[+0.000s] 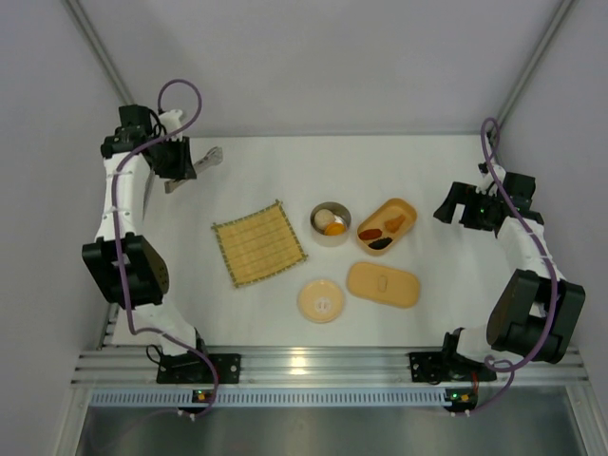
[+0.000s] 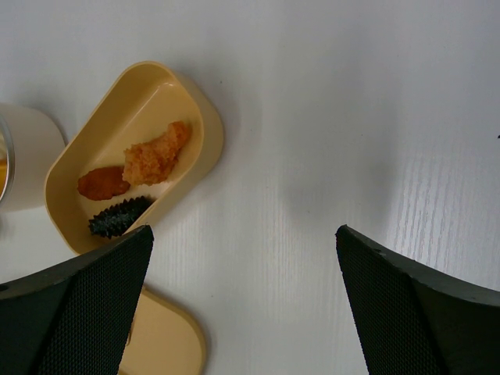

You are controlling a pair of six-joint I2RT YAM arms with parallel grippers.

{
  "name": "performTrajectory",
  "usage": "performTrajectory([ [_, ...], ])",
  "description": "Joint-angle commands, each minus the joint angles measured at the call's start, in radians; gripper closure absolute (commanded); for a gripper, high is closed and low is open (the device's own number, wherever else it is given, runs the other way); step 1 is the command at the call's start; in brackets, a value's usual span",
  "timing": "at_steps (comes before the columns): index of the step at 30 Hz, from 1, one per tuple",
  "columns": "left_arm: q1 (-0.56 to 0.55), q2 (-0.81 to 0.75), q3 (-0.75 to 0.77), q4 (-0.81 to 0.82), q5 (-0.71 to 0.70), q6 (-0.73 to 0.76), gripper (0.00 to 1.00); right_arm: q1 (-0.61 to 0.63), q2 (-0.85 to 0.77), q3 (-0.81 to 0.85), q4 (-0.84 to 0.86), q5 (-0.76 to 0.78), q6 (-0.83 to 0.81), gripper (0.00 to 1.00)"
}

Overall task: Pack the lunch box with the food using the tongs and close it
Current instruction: Place the clamp at the center of the board.

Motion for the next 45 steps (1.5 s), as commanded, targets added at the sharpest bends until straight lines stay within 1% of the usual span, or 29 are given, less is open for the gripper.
performTrajectory([
  [1,0.028,0.036,0.009,0.104,-0.048,0.030,0.66,-0.013,0.007,0.047,0.012,-0.014,-0.008,0.01],
  [3,0.032,0.065,-0.008,0.141,-0.106,0.037,0.66,-0.013,0.007,0.045,0.012,-0.013,-0.008,0.01],
  [9,0.051,0.121,-0.141,0.276,-0.186,0.048,0.66,-0.013,-0.004,0.044,0.005,-0.008,-0.013,0.01],
  [15,0.068,0.142,-0.287,0.344,-0.198,0.071,0.66,-0.013,-0.006,0.044,0.002,-0.007,-0.013,0.01],
  [25,0.097,0.101,-0.528,0.399,-0.203,0.119,0.66,-0.013,-0.010,0.039,0.004,-0.008,-0.013,0.01],
  [29,0.100,0.116,-0.558,0.408,-0.203,0.123,0.65,-0.013,-0.010,0.037,0.004,-0.008,-0.014,0.01],
  [35,0.100,0.122,-0.549,0.402,-0.192,0.129,0.58,-0.013,-0.012,0.037,0.004,-0.008,-0.016,0.00],
  [36,0.100,0.121,-0.545,0.397,-0.186,0.134,0.55,-0.013,-0.010,0.039,0.005,-0.008,-0.016,0.01],
  [39,0.100,0.109,-0.520,0.373,-0.168,0.142,0.50,-0.013,-0.012,0.039,0.004,-0.010,-0.013,0.01],
  [40,0.100,0.107,-0.513,0.359,-0.162,0.142,0.45,-0.015,-0.012,0.039,0.004,-0.010,-0.013,0.01],
  [43,0.100,0.090,-0.480,0.341,-0.159,0.142,0.37,-0.013,-0.015,0.039,0.004,-0.011,-0.011,0.01],
  [45,0.100,0.079,-0.460,0.322,-0.155,0.142,0.34,-0.015,-0.015,0.039,0.004,-0.014,-0.011,0.00],
])
